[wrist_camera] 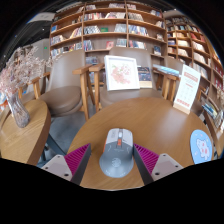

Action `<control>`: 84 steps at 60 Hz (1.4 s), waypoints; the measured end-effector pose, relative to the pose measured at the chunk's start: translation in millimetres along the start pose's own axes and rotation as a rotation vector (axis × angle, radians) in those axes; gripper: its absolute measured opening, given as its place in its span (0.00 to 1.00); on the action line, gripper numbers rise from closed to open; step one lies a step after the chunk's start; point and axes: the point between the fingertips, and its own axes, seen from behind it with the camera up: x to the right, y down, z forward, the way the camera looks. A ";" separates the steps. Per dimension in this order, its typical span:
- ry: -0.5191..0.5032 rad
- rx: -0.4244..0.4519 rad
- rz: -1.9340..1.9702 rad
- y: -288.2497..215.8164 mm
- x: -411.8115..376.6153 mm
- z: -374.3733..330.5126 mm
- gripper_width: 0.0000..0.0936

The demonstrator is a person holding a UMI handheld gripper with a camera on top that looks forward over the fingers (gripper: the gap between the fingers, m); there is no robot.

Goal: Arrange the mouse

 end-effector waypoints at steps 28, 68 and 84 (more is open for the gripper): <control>0.003 0.015 -0.017 -13.7 1.1 16.0 0.48; 0.174 0.144 -0.037 -77.6 270.1 -122.2 0.47; 0.185 0.055 0.045 -1.3 340.2 -86.6 0.47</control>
